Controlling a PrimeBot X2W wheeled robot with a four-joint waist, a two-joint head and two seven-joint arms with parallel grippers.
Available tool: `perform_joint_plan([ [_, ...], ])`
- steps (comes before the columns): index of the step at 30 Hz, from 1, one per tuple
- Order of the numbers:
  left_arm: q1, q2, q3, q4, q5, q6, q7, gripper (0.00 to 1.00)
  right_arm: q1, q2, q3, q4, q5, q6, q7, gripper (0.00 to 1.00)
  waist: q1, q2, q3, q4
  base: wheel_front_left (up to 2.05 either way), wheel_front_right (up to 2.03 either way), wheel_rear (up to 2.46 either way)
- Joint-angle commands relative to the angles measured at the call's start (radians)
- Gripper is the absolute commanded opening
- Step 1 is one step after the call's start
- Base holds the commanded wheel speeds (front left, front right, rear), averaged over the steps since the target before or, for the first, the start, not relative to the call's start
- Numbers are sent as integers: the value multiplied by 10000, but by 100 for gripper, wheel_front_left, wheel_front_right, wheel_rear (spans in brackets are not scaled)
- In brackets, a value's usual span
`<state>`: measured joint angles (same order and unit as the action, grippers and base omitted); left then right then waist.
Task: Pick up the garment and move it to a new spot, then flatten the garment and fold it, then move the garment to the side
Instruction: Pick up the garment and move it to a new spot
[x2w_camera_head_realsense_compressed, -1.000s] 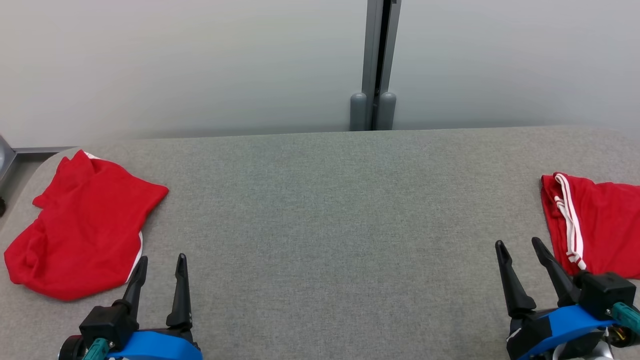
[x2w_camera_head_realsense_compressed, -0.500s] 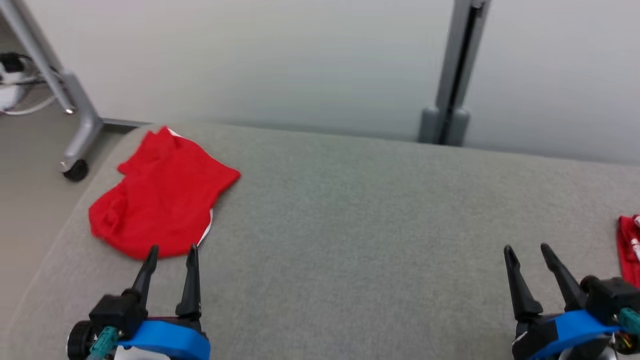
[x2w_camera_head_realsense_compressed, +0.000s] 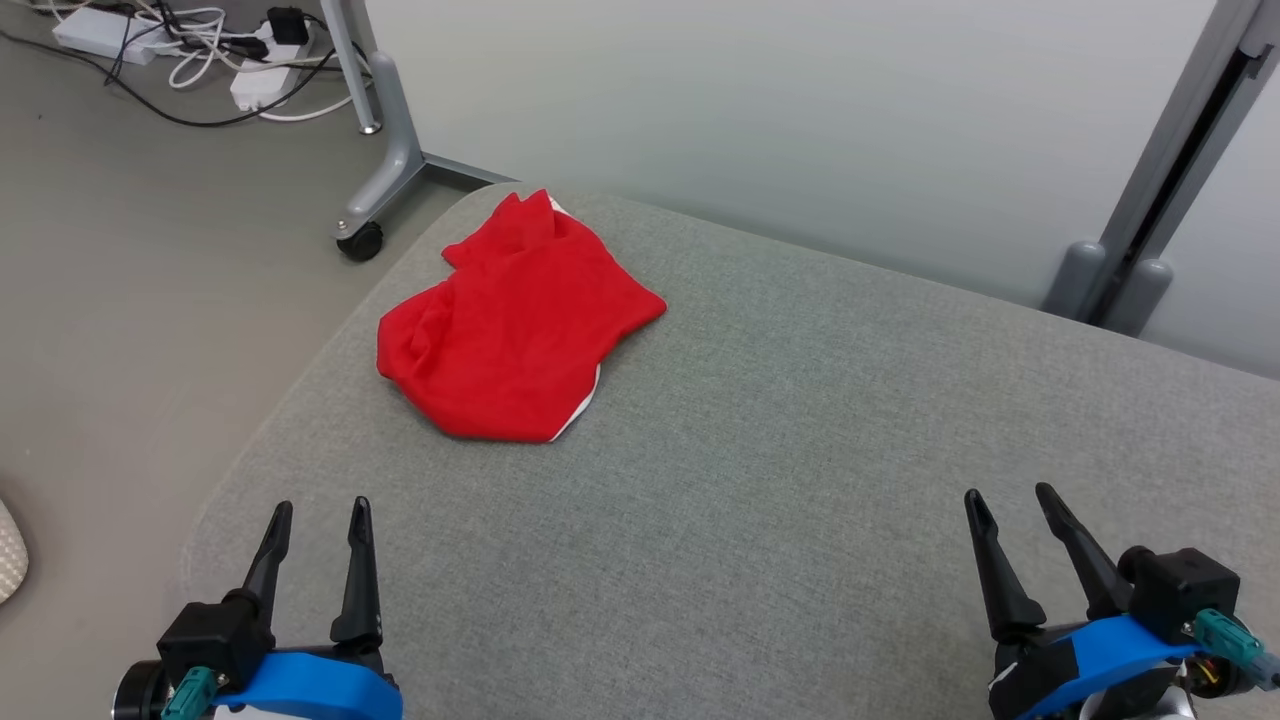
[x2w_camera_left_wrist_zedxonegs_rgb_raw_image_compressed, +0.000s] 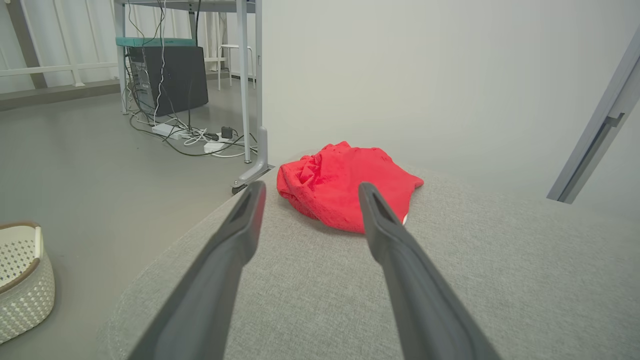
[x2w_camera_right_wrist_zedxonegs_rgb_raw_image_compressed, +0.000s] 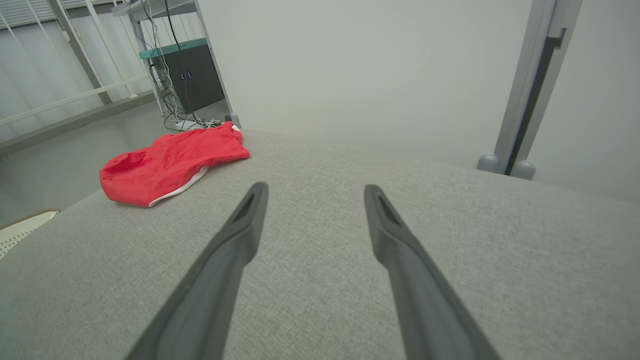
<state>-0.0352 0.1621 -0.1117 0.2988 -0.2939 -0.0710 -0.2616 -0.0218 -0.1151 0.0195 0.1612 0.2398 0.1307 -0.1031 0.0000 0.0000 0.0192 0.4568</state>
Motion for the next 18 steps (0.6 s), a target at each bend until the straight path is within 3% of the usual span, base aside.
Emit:
perform_joint_plan([
  [1, 15, 32, 7, -11, -16, -42, -44, 100, -173, 7, -5, 43, 74, 1, -57, 100, 0, 0, 90, 122, 0, 0, 0],
  [12, -355, 188, 582, -733, -243, 290, 45, 100, -135, -5, 33, 62, 110, 1, -122, 100, 0, 0, 235, -74, 0, 0, 0],
  [18, -1219, 578, 1437, -1657, -962, 850, 1574, 100, -399, -116, -24, -303, -60, 1, 52, 100, 0, 0, 936, -453, 0, 0, 0],
])
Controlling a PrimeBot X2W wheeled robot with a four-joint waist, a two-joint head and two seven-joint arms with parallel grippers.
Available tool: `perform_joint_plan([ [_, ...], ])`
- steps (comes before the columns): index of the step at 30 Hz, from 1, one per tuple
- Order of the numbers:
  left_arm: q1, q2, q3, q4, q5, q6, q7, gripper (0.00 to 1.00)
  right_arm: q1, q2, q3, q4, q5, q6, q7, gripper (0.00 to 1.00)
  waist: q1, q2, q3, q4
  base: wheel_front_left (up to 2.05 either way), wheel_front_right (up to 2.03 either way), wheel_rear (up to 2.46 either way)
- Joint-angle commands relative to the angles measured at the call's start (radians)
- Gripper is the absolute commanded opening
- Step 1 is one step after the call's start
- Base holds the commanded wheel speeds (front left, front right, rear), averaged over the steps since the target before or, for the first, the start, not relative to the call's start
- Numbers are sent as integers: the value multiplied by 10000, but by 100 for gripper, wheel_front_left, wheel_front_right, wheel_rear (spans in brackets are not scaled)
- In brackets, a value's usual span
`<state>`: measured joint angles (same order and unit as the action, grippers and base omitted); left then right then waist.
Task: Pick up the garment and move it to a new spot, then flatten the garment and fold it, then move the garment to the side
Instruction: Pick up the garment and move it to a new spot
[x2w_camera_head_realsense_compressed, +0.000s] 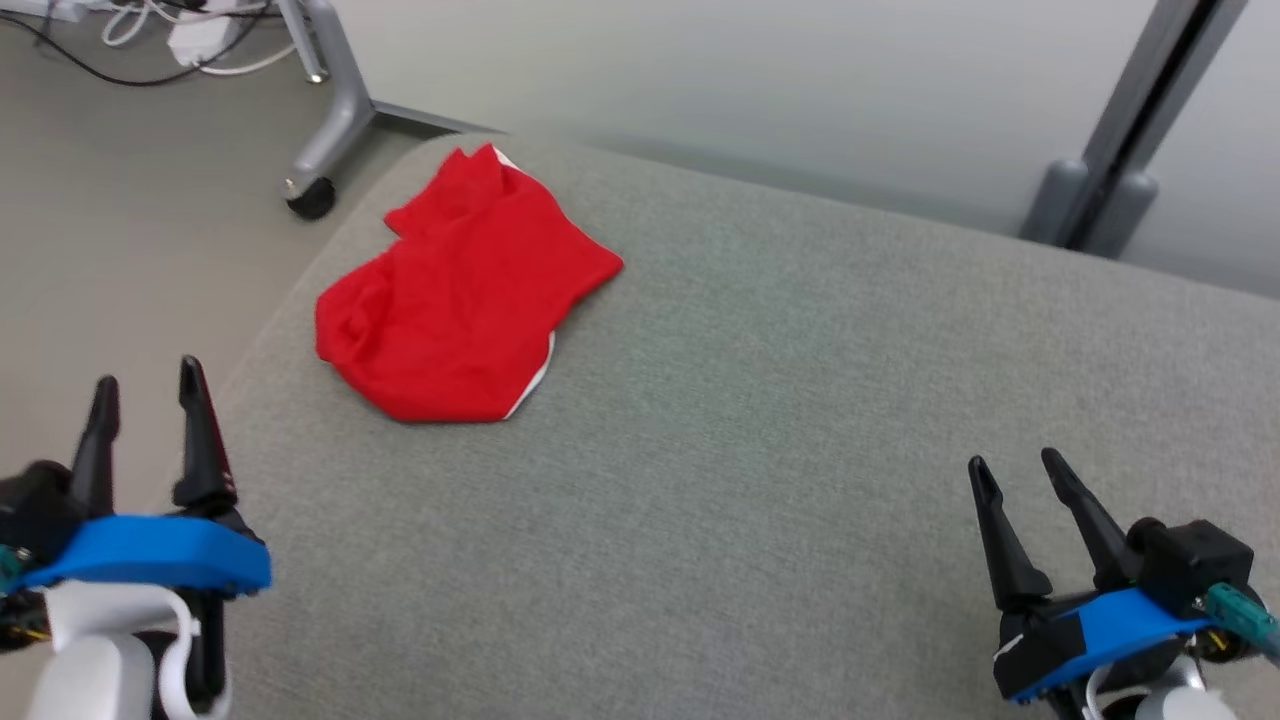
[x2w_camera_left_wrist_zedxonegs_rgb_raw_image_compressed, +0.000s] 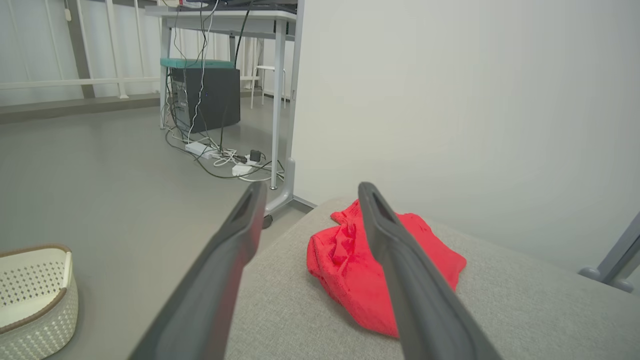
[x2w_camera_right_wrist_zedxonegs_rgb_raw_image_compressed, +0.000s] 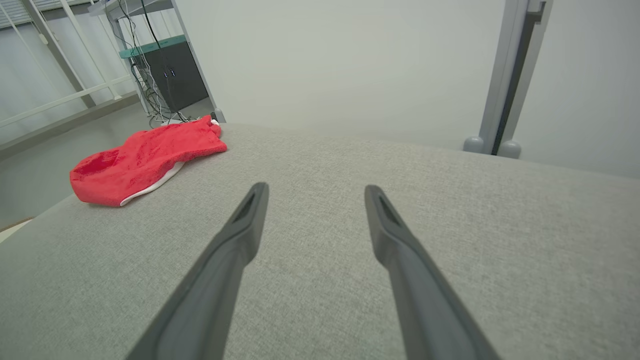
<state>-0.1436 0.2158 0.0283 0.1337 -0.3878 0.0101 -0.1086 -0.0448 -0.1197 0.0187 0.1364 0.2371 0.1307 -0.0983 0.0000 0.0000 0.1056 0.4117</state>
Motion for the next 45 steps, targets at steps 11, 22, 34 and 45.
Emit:
perform_joint_plan([
  [11, -2737, 1788, 1312, 1651, -1365, 632, 3952, 100, -1460, -505, 612, -1159, -399, 1, 109, 100, 0, 0, 2327, -1959, 0, 0, 0],
  [22, -2845, 2152, 2090, 3414, -2350, 1477, 6016, 100, -2233, -759, 804, -1961, -727, 1, -436, 100, 0, 0, 3931, -3540, 0, 0, 0],
  [34, -3041, 2474, 1970, 2526, -2335, 1199, 6029, 0, -1907, -354, 540, -979, -549, 1, -808, 100, 0, 0, 2772, -3582, 0, 0, 0],
  [45, -4703, 3159, 731, 136, -1980, 144, 6568, 0, -1440, -103, 445, -57, -319, 1, -1075, 100, 0, 0, 626, -3577, 0, 0, 0],
])
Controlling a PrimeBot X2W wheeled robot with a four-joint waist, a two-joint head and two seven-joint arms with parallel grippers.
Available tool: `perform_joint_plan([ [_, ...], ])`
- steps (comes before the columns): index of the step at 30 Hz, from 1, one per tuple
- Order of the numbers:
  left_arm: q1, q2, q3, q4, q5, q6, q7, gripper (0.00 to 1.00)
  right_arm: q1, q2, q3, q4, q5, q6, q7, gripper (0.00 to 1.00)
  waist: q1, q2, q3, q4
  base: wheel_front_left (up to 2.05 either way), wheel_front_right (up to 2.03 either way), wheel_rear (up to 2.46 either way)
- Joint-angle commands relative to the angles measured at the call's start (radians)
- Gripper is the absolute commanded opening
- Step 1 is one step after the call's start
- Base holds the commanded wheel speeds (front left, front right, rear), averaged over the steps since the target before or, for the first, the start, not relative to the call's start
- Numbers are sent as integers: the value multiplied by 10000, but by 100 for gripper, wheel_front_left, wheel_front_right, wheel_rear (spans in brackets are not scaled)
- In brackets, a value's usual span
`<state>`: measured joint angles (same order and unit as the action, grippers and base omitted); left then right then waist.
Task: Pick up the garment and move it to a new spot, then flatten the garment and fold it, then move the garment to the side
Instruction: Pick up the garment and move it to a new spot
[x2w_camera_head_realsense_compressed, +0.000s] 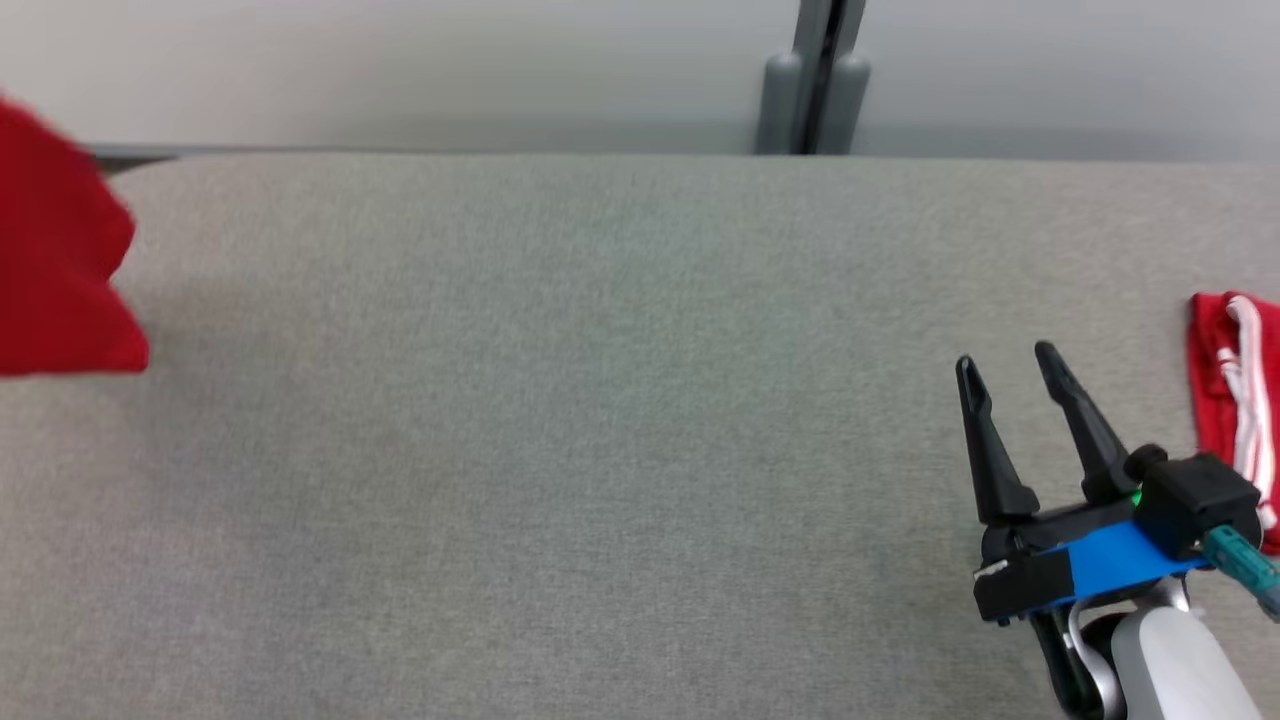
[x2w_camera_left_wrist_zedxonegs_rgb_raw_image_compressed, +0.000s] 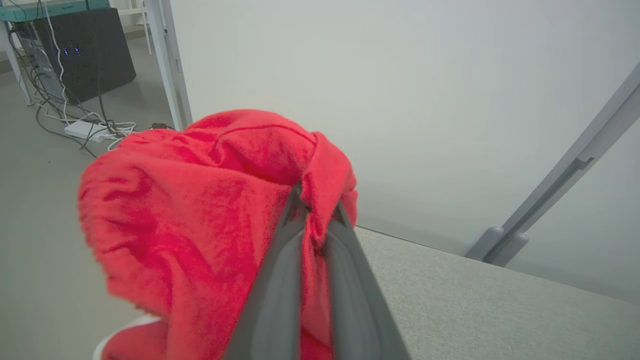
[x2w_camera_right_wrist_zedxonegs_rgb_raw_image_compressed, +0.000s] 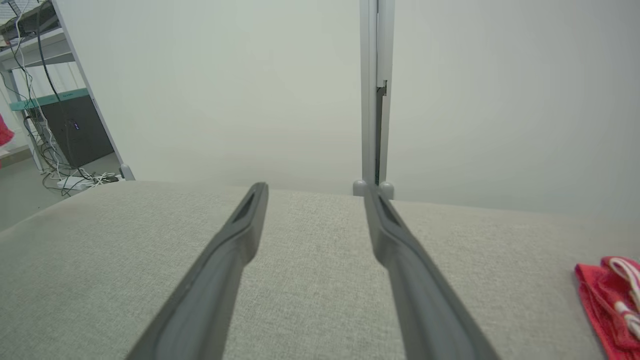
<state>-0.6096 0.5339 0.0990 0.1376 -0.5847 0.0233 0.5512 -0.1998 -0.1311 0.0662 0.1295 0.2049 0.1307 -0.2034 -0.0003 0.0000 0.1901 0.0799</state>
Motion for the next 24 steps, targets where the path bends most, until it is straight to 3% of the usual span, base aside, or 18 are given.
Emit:
perform_joint_plan([
  [1, -201, -92, -137, -170, -56, -85, 52, 0, 145, 50, -22, 61, 43, 1, -31, 100, 3, 0, -341, -293, 0, 0, 0],
  [6, -965, -591, -1018, -1520, -357, -568, 415, 0, 357, 198, -34, 217, 153, 1, -107, 100, 3, 0, -660, -662, 0, 0, 0],
  [14, -488, -2185, -2571, -2396, -879, -885, 365, 0, 265, 293, 29, 195, 147, 1, -112, 100, 3, 0, -434, -1661, 0, 0, 0],
  [21, 1280, -4030, -3753, -373, -729, -838, -1379, 0, -49, 393, 248, 313, 212, 1, -189, 100, 3, 0, 24, -2648, 0, 0, 0],
  [24, 1820, -4398, -4173, 994, -633, -802, -2028, 0, -118, 421, 370, 396, 233, 1, -222, 100, 3, 0, 121, -2961, 0, 0, 0],
])
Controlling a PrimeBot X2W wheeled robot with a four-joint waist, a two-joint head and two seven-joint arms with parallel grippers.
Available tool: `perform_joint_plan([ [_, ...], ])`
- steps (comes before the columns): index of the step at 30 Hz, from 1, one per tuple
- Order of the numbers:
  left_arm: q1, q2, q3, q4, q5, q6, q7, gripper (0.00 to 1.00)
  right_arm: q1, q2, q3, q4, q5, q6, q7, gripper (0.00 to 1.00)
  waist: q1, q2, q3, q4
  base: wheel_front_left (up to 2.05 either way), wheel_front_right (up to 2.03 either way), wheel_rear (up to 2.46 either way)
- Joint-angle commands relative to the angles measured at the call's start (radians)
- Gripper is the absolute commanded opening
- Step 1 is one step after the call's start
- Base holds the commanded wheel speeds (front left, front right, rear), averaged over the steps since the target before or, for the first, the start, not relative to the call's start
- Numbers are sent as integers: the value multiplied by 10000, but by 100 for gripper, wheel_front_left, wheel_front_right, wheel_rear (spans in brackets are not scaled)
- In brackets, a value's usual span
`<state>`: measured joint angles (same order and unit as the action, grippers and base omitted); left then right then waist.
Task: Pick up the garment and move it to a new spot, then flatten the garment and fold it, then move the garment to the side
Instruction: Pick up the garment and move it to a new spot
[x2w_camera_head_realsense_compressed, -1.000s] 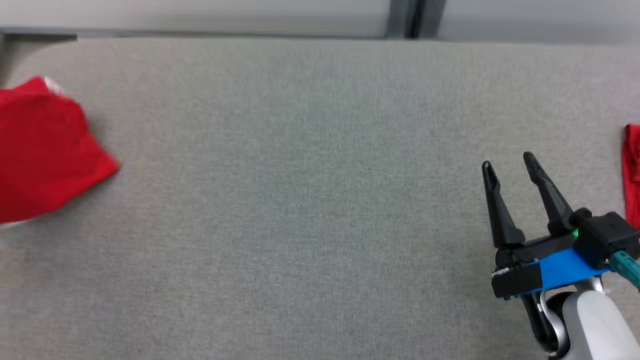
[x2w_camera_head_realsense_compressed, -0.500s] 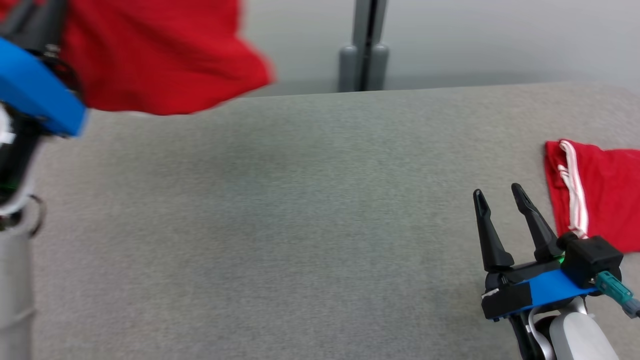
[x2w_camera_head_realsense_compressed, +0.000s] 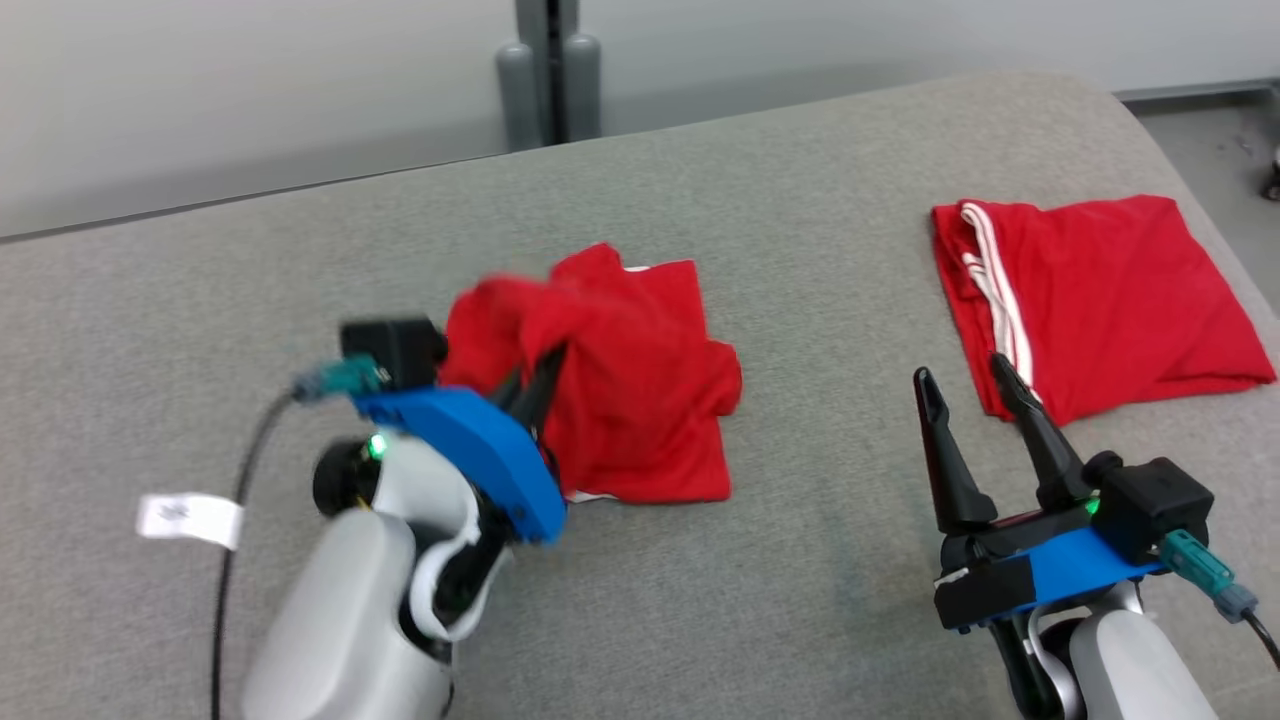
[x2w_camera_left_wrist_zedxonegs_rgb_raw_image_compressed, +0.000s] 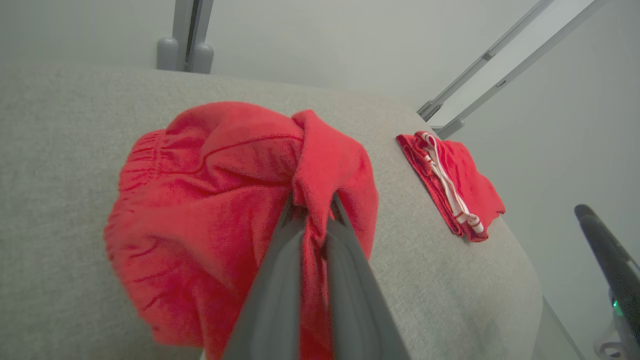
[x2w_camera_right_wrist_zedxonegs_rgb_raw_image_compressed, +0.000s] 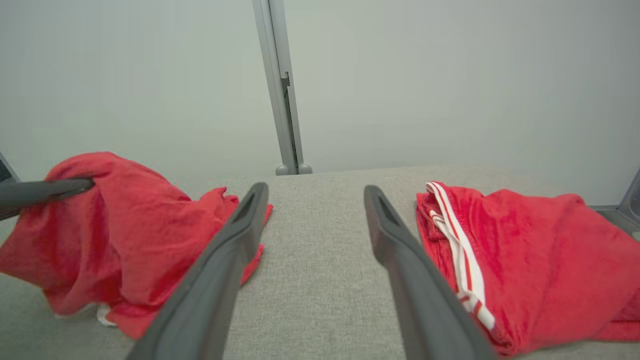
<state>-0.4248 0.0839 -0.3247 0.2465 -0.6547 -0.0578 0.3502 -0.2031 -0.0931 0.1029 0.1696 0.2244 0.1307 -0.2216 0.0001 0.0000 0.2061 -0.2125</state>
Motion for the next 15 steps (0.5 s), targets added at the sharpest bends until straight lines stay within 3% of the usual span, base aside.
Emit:
perform_joint_plan([
  [1, 87, 21, -84, 363, 146, 37, -172, 0, -127, 44, 41, 17, 34, 1, -48, 100, -1, 0, -17, -122, 0, 0, 0],
  [3, 195, -55, -303, 1051, 367, 74, -589, 1, -170, 22, 77, 63, 46, 1, -70, 100, -1, 0, -25, -209, 0, 0, 0],
  [4, 235, -91, -337, 1380, 425, 113, -801, 42, -165, 5, 77, 95, 54, 1, -85, 100, -1, 0, -39, -221, 0, 0, 0],
  [5, 255, -106, -412, 1626, 528, 118, -1000, 100, -140, -20, 44, 125, 50, 1, -94, 100, -1, 0, -76, -200, 0, 0, 0],
  [9, 206, -140, -533, 1985, 623, -94, -1876, 100, 70, -104, -98, 237, 58, 1, -113, 100, -1, 0, -344, 111, 0, 0, 0],
  [15, 861, 32, -30, 1434, 291, -342, -3441, 100, 441, -223, -324, 225, 35, 1, -14, 100, -1, 0, -992, 803, 0, 0, 0],
])
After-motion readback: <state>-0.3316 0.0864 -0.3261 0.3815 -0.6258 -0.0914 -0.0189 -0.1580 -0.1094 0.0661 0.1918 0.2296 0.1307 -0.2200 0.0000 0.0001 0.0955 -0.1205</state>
